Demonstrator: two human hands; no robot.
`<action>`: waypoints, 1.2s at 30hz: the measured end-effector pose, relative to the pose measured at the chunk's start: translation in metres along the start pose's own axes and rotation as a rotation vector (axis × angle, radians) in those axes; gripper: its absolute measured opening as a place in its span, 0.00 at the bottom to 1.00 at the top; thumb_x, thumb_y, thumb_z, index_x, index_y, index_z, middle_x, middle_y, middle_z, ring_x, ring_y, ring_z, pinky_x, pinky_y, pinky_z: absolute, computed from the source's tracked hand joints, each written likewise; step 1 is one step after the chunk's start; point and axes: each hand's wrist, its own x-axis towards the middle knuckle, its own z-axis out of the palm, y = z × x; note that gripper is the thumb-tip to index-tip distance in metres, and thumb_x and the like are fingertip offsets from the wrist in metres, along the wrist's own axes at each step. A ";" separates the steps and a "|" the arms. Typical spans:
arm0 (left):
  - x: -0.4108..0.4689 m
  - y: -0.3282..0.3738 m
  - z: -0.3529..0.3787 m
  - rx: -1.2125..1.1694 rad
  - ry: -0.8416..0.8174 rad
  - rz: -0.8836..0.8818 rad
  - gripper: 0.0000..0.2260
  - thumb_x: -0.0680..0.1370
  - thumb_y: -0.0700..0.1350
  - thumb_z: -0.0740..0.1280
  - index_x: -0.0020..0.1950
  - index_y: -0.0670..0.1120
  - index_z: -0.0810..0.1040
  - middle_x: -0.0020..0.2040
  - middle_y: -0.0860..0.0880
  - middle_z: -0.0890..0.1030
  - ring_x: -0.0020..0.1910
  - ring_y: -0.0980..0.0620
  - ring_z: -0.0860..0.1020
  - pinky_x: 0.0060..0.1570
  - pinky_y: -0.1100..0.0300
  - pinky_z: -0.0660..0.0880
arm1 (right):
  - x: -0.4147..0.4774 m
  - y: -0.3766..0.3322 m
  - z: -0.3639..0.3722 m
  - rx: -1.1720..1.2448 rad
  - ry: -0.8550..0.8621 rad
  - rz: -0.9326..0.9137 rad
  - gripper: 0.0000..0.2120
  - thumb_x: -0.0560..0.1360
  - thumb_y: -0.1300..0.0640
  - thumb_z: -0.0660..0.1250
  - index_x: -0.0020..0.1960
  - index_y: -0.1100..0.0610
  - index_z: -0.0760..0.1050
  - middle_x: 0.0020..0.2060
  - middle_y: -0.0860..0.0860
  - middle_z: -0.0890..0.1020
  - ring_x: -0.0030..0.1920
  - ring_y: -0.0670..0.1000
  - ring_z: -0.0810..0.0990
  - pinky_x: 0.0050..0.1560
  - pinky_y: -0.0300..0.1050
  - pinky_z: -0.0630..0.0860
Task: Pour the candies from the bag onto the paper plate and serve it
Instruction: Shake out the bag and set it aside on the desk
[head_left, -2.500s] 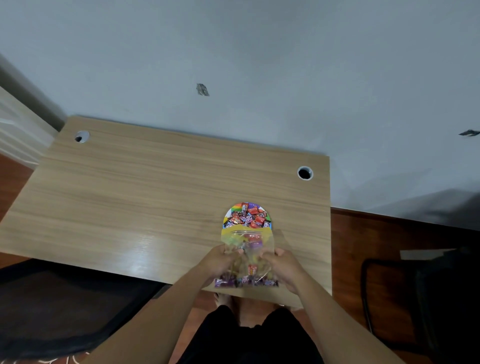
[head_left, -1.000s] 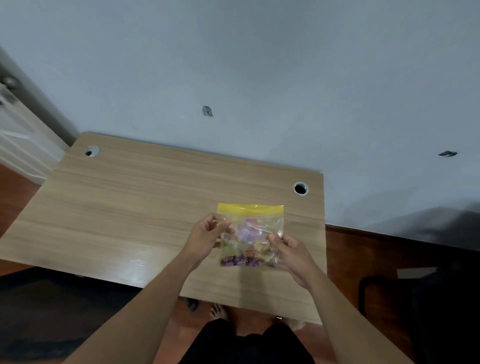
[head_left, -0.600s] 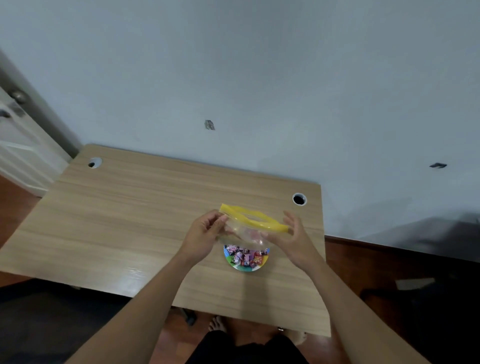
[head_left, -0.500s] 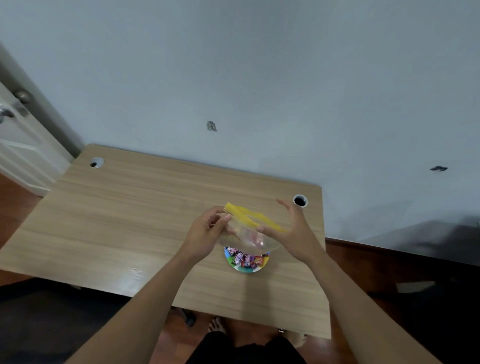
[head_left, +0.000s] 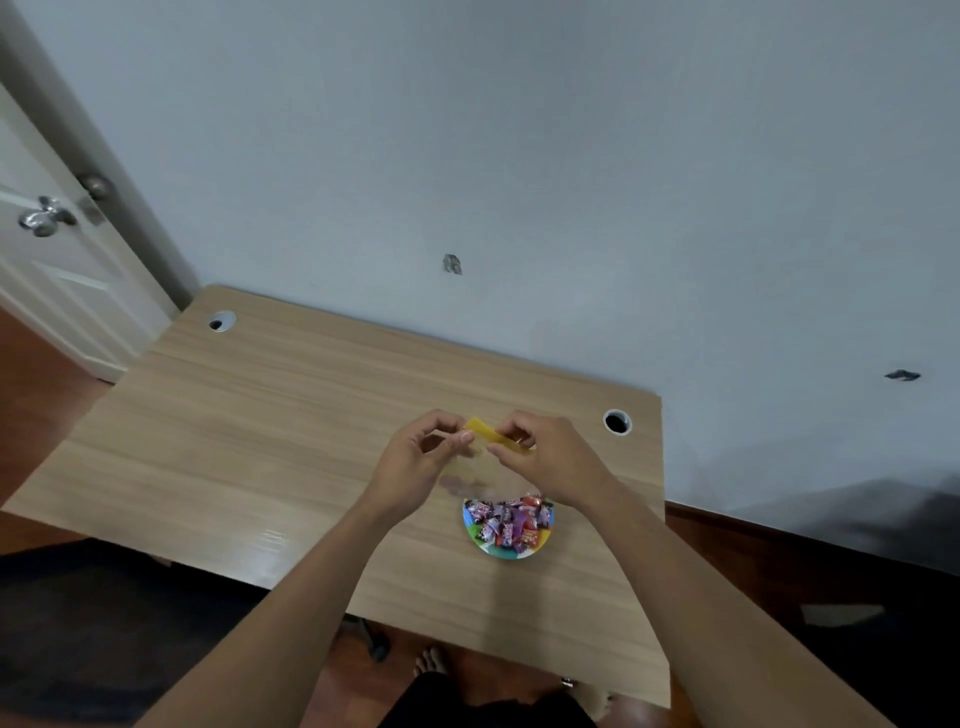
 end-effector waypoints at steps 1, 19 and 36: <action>0.000 0.001 -0.001 0.002 0.009 0.004 0.08 0.81 0.41 0.75 0.54 0.37 0.83 0.51 0.33 0.86 0.47 0.46 0.87 0.54 0.49 0.80 | 0.001 -0.003 0.002 0.000 -0.004 -0.009 0.07 0.76 0.46 0.76 0.50 0.47 0.84 0.42 0.44 0.89 0.43 0.45 0.87 0.52 0.54 0.85; -0.001 0.013 -0.010 0.144 0.145 -0.003 0.03 0.76 0.38 0.77 0.45 0.45 0.87 0.41 0.45 0.90 0.47 0.42 0.89 0.56 0.46 0.82 | 0.020 -0.029 0.023 -0.112 -0.029 -0.003 0.18 0.74 0.35 0.71 0.44 0.51 0.82 0.36 0.48 0.85 0.39 0.51 0.83 0.43 0.57 0.80; 0.001 0.024 -0.062 0.069 0.377 -0.095 0.05 0.78 0.40 0.78 0.49 0.39 0.87 0.44 0.42 0.87 0.46 0.51 0.80 0.47 0.63 0.77 | 0.007 0.002 0.011 -0.322 -0.107 -0.027 0.19 0.78 0.33 0.69 0.40 0.46 0.73 0.32 0.44 0.78 0.35 0.46 0.74 0.38 0.51 0.75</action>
